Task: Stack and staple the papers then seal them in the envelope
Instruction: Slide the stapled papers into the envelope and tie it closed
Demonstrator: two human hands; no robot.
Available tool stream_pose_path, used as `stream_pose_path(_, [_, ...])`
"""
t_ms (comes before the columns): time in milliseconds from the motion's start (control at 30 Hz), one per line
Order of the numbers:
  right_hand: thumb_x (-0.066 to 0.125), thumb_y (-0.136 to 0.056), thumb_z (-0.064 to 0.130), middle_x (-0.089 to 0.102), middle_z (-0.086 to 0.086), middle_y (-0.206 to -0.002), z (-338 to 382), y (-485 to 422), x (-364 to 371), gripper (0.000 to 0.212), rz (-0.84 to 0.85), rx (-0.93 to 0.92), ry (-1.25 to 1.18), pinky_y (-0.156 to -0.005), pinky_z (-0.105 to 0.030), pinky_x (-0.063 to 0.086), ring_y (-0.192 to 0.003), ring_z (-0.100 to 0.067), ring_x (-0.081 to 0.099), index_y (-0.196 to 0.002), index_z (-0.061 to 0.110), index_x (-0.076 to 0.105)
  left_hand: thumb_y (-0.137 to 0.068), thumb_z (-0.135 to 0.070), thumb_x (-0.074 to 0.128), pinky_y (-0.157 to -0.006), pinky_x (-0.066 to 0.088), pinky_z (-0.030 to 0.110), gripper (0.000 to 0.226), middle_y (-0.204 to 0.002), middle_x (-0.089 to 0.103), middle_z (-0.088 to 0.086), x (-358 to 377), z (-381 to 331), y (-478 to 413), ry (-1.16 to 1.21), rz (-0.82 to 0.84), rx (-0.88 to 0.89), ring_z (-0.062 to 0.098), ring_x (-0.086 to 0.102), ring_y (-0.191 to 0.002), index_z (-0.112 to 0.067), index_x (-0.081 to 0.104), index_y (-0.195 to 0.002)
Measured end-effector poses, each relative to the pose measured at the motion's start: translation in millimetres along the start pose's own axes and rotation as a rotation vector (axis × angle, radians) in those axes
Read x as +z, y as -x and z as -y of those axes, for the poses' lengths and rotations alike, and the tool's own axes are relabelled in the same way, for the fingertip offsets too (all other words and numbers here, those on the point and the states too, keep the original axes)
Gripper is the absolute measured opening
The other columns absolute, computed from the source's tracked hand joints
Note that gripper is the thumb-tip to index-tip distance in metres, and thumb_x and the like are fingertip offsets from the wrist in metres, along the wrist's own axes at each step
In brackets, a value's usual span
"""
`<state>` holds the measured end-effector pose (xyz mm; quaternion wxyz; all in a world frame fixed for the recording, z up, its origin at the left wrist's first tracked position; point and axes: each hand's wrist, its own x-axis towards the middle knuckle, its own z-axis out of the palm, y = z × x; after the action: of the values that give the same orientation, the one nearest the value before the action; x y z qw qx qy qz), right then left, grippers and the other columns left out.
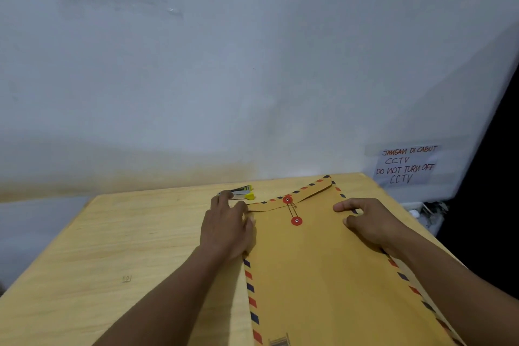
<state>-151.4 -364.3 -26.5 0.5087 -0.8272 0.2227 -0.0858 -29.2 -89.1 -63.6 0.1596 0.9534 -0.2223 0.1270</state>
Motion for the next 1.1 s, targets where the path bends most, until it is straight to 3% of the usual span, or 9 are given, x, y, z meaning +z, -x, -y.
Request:
stream_pose_path(167, [0.058, -0.09, -0.004, 0.056, -0.004, -0.13, -2.1, -18.9, 11.1, 0.036, 0.019, -0.03, 0.091, -0.073, -0.025, 0.052, -0.099, -0.017, 0.061, -0.1, 0.026, 0.074, -0.1, -0.041, 0.049, -0.113, 0.037, 0.042, 0.037, -0.164, 0.023, 0.005, 4.7, 27.5, -34.5, 0.073, 0.074, -0.041, 0.024, 0.018, -0.152, -0.023, 0.059, -0.131])
stream_pose_path(300, [0.059, -0.089, 0.001, 0.058, -0.004, -0.135, -7.3, -27.1, 16.0, 0.036, 0.005, -0.017, 0.125, -0.094, -0.036, 0.054, -0.111, -0.023, 0.061, -0.094, 0.033, 0.074, -0.101, -0.04, 0.048, -0.112, 0.037, 0.04, 0.036, -0.161, 0.03, 0.004, 11.0, 37.1, -47.5, 0.104, 0.156, -0.046, 0.024, 0.028, -0.148, -0.025, 0.058, -0.132])
stream_pose_path(467, [0.06, -0.09, 0.002, 0.058, -0.004, -0.131, -9.3, -27.9, 15.1, 0.032, 0.012, -0.011, 0.119, -0.086, -0.032, 0.054, -0.108, -0.022, 0.063, -0.101, 0.028, 0.075, -0.101, -0.04, 0.047, -0.105, 0.042, 0.039, 0.034, -0.153, 0.04, 0.003, 18.8, 38.0, -41.8, 0.075, 0.079, -0.031, 0.024, 0.039, -0.139, -0.024, 0.061, -0.128])
stream_pose_path(667, [0.063, -0.088, 0.001, 0.06, -0.008, -0.135, -11.5, -25.3, 15.4, 0.03, -0.012, -0.011, 0.113, -0.099, -0.037, 0.049, -0.122, -0.024, 0.057, -0.094, 0.029, 0.074, -0.1, -0.046, 0.044, -0.099, 0.047, 0.042, 0.043, -0.152, 0.041, 0.002, 10.8, 36.0, -32.2, -0.042, 0.103, -0.065, 0.026, 0.042, -0.136, -0.023, 0.058, -0.134])
stream_pose_path(767, [0.065, -0.086, 0.002, 0.062, -0.008, -0.133, -9.7, -20.4, 17.4, 0.03, -0.045, -0.001, 0.099, -0.101, -0.039, 0.05, -0.123, -0.022, 0.057, -0.089, 0.03, 0.074, -0.099, -0.045, 0.047, -0.106, 0.042, 0.046, 0.039, -0.158, 0.034, 0.007, 7.7, 37.7, -19.1, -0.057, 0.07, -0.075, 0.03, 0.033, -0.145, -0.024, 0.059, -0.13])
stream_pose_path(833, [0.065, -0.086, 0.002, 0.063, -0.008, -0.132, -9.5, -18.7, 18.2, 0.03, -0.056, 0.007, 0.091, -0.102, -0.042, 0.05, -0.122, -0.023, 0.058, -0.088, 0.031, 0.074, -0.098, -0.043, 0.049, -0.104, 0.043, 0.045, 0.037, -0.154, 0.039, 0.007, 7.3, 36.2, -9.3, -0.028, 0.022, -0.04, 0.029, 0.037, -0.141, -0.024, 0.06, -0.128])
stream_pose_path(933, [0.065, -0.086, 0.002, 0.063, -0.009, -0.129, -9.3, -16.6, 16.8, 0.028, -0.057, 0.024, 0.077, -0.099, -0.04, 0.051, -0.119, -0.024, 0.059, -0.09, 0.028, 0.075, -0.096, -0.043, 0.05, -0.094, 0.046, 0.039, 0.032, -0.13, 0.058, -0.001, 7.0, 25.9, 4.0, 0.023, 0.002, 0.059, 0.024, 0.051, -0.123, -0.028, 0.064, -0.12])
stream_pose_path(1000, [0.065, -0.087, -0.001, 0.066, -0.012, -0.119, -5.4, -14.8, 13.3, 0.026, -0.058, 0.05, 0.059, -0.09, -0.036, 0.052, -0.102, -0.023, 0.063, -0.094, 0.022, 0.076, -0.095, -0.044, 0.049, -0.093, 0.045, 0.037, 0.031, -0.12, 0.063, -0.004, 5.9, 17.1, 9.7, 0.041, 0.018, 0.091, 0.021, 0.054, -0.117, -0.03, 0.067, -0.116])
stream_pose_path(1100, [0.062, -0.089, -0.005, 0.069, -0.018, -0.095, 14.2, -10.0, -0.9, 0.024, -0.031, 0.073, -0.01, -0.077, -0.037, 0.054, -0.074, -0.024, 0.062, -0.106, 0.007, 0.074, -0.095, -0.048, 0.046, -0.096, 0.045, 0.038, 0.036, -0.124, 0.062, -0.006, 2.0, 1.5, 10.6, 0.027, 0.068, 0.112, 0.018, 0.055, -0.117, -0.031, 0.067, -0.119])
